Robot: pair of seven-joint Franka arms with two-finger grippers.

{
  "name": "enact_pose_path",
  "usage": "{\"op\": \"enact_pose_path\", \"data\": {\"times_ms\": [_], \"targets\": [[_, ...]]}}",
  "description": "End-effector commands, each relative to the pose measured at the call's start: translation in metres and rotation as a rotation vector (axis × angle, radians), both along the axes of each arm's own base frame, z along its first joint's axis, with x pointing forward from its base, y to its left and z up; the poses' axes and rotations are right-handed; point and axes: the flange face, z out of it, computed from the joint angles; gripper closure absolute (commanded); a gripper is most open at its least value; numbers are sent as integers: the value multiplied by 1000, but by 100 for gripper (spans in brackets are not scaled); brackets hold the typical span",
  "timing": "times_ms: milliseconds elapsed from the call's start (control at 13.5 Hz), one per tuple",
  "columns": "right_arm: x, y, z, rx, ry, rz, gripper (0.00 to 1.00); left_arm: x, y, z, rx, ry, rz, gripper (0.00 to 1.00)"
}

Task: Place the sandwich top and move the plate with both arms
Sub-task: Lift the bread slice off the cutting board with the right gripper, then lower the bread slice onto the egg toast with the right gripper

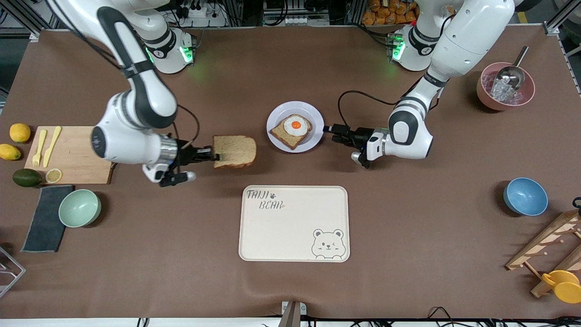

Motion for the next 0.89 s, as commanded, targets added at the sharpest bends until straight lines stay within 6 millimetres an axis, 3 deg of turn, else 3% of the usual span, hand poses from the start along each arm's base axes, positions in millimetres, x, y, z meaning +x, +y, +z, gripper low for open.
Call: {"op": "enact_pose_path", "data": {"times_ms": [0,74,148,295,369,591,812], "targets": [[-19,25,1,12,15,-34,100,-6,8,5,-21,-8,16,0],[-29,38,-9,13,2,-54,100,1,28,6,-33,-21,39,0],[-47,68,-20,24,-11,-57,100,0,36,7,-71,-18,29,0],[-59,83,-39,7,-30,-65,100,3,44,9,-73,-14,5,0],[-64,88,-42,6,-30,-62,100,2,42,9,-72,-13,0,0],[-107,134,-55,22,-47,-77,100,3,33,15,-58,-9,-7,0],[-141,152,-75,-1,-78,-103,100,0,10,28,19,17,-2,0]]}}
